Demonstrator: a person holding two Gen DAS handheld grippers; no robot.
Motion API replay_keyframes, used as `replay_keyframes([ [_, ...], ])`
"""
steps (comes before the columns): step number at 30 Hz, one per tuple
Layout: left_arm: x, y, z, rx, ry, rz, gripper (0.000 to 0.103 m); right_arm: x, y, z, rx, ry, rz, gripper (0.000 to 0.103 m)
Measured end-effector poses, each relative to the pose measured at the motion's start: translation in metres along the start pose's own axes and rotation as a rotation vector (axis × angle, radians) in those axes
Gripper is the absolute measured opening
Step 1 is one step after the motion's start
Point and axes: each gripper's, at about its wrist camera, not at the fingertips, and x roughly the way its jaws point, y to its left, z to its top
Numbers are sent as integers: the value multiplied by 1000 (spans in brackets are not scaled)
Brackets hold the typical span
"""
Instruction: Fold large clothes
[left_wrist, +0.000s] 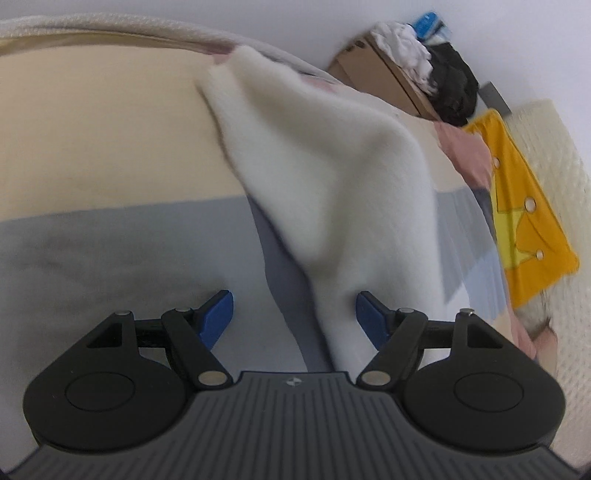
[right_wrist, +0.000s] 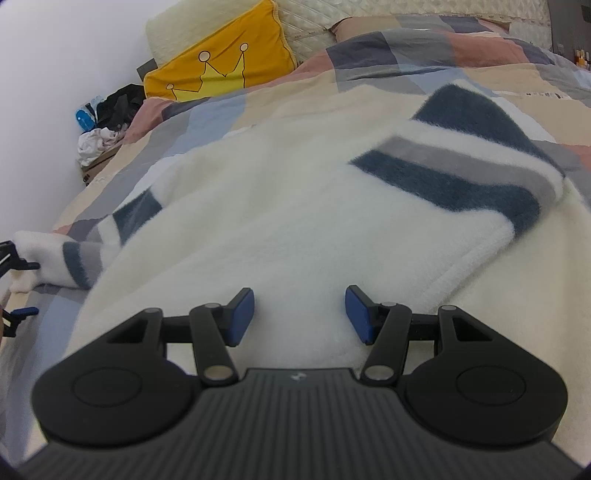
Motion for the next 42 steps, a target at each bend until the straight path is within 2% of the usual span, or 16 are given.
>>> replay_keyframes([
  [8,24,-3,31,-43,-59,20,78,6,4,0,-18,-11,-18,58],
  [13,36,2,55,-117,-104,35,78,9,5,1,-24,-17,-24,59],
  [17,42,1,70,-113,-132,48,77,11,6,1,-27,-21,-28,59],
  [19,47,-3,77,-82,-151,64,75,11,6,0,-27,-22,-30,60],
  [22,51,-4,83,-35,-169,104,61,12,6,0,-29,-23,-33,60],
  [24,54,-3,88,-21,-173,116,45,11,6,0,-28,-23,-33,60],
  [25,54,-3,91,-11,-175,122,41,11,6,0,-28,-24,-33,60],
  [27,54,-7,95,27,-175,136,22,11,6,0,-27,-23,-33,60],
  [29,50,-12,98,70,-180,148,15,11,6,1,-24,-21,-33,60],
  [36,5,-42,89,279,-268,165,11,8,0,10,-36,2,-13,57],
  [42,-42,-95,76,396,-299,92,11,4,0,11,-46,3,-10,57],
])
